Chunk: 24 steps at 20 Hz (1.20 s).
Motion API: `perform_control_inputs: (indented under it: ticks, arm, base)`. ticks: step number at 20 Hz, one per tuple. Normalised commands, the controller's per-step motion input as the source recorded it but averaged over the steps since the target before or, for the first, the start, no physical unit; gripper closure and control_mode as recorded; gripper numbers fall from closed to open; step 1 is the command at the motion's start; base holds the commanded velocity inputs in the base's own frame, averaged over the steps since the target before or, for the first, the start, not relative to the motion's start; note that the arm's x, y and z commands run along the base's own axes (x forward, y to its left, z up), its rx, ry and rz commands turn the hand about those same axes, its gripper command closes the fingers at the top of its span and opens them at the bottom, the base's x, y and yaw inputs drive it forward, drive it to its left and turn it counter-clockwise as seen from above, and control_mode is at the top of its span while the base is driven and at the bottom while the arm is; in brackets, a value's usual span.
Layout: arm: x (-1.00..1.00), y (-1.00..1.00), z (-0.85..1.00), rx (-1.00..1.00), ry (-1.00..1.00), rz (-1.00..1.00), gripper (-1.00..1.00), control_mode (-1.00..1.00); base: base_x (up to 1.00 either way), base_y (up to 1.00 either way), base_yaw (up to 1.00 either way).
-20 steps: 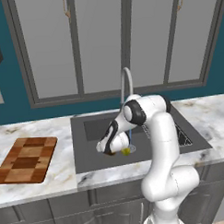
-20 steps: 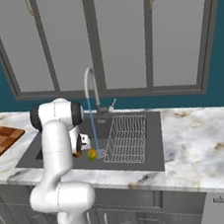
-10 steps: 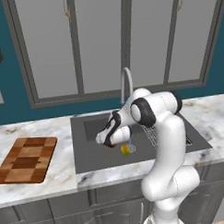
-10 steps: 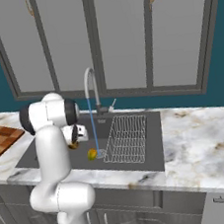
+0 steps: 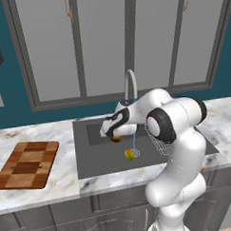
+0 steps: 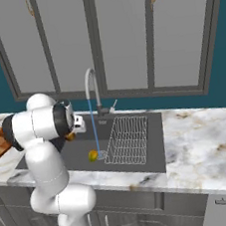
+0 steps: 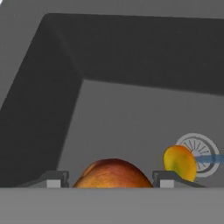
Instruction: Pick the mango, mango from the sink and place them on the cutting board to airdry. Then turn off the sink faucet.
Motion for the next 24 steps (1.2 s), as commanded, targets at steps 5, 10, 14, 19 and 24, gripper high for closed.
perform_control_inputs:
  ticks: [5,10,14,19,24]
  arm:
    - [-0.45,0.0,0.74,0.07,-0.02,0.0,1.0,-1.0]
    - [-0.37,0.0,0.79,0.07,0.04,0.0,1.0,-1.0]
    - [-0.49,0.0,0.62,0.04,0.05,0.01,1.0,-1.0]
    - [-0.38,0.05,0.64,0.04,0.13,0.02,1.0,-1.0]
    - [-0.36,0.47,0.14,-0.02,0.03,0.05,1.0,-1.0]
  base:
    - [0.0,0.0,0.0]
    - [0.0,0.0,0.0]
    - [0.0,0.0,0.0]
    - [0.0,0.0,0.0]
    - [0.0,0.0,0.0]
